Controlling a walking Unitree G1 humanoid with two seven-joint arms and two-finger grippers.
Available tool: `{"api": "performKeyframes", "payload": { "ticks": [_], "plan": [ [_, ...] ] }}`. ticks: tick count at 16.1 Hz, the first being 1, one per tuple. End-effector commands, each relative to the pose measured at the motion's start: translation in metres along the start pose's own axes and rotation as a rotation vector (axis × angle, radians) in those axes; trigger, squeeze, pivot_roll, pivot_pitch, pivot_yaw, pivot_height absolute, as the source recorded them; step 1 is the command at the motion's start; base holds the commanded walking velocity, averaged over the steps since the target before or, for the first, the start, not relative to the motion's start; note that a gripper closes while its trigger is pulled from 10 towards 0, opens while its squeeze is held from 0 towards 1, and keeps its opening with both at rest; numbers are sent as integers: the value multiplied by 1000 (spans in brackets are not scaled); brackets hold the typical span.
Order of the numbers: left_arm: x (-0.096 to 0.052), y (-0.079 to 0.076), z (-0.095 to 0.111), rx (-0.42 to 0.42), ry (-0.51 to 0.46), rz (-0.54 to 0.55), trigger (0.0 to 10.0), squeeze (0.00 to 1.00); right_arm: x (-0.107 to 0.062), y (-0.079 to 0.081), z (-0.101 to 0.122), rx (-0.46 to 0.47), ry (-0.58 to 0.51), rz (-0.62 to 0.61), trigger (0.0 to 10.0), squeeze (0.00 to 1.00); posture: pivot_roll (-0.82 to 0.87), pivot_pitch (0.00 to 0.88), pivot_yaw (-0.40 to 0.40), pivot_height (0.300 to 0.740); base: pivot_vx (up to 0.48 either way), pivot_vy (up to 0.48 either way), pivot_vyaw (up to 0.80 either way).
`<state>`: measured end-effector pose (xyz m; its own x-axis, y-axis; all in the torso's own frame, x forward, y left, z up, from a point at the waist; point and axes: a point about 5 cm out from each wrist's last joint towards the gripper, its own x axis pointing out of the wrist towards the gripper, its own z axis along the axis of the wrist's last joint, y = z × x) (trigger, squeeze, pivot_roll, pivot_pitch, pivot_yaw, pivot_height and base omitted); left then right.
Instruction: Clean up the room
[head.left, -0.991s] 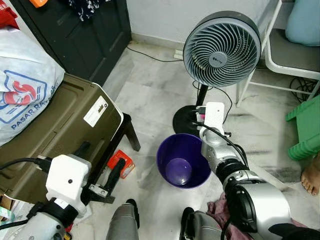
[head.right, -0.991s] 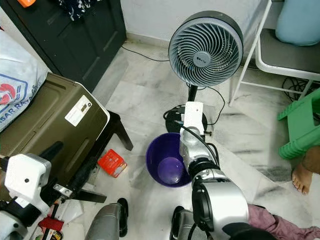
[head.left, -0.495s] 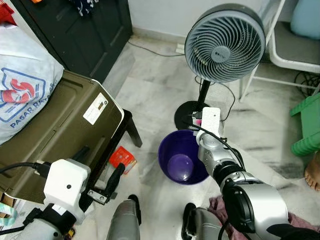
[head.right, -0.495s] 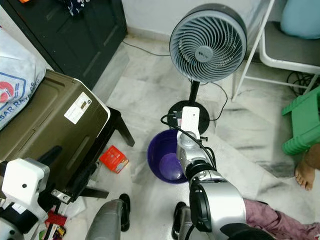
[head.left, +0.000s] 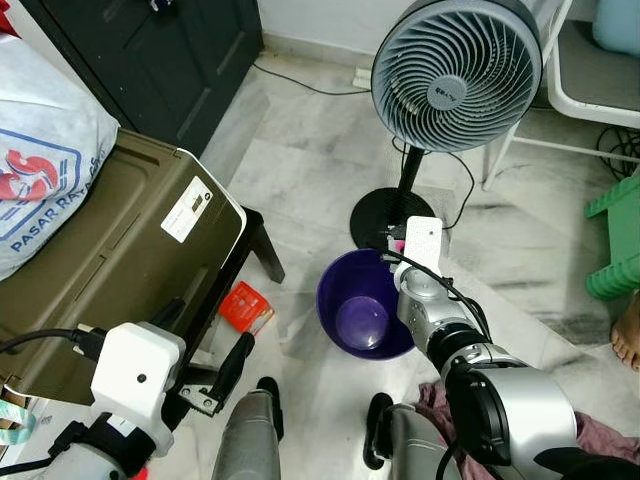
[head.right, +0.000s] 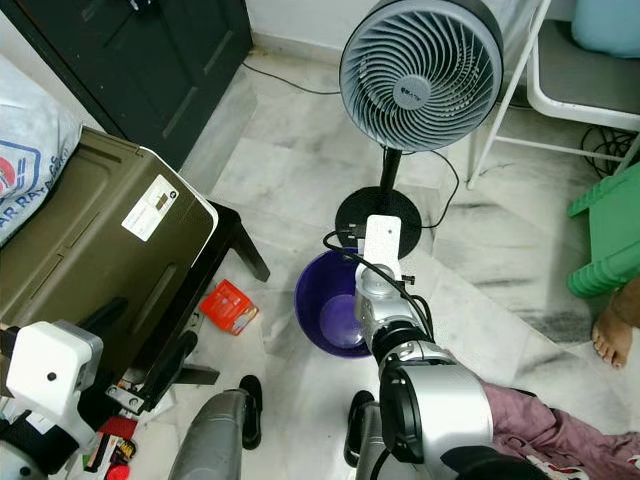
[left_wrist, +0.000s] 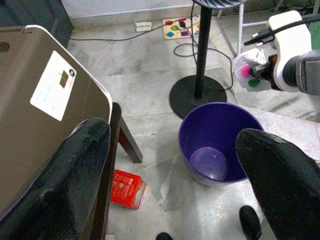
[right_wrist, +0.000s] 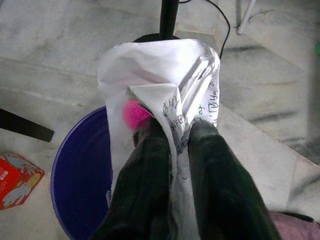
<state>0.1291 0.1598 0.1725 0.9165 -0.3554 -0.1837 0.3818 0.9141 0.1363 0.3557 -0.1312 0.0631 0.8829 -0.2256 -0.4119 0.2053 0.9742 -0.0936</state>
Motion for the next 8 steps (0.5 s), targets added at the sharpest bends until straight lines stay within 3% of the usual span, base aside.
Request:
{"api": "performKeyframes", "payload": {
  "ticks": [1, 8],
  "plan": [
    [-2, 0, -1, -5, 13, 3, 10000, 0, -1, 2, -5, 4, 22, 0, 10000, 1000, 407, 345, 72, 740, 0, 0, 0],
    [3, 0, 0, 1, 4, 1, 10000, 0, -1, 2, -3, 20, 16, -4, 10000, 1000, 408, 325, 72, 740, 0, 0, 0]
  ]
}}
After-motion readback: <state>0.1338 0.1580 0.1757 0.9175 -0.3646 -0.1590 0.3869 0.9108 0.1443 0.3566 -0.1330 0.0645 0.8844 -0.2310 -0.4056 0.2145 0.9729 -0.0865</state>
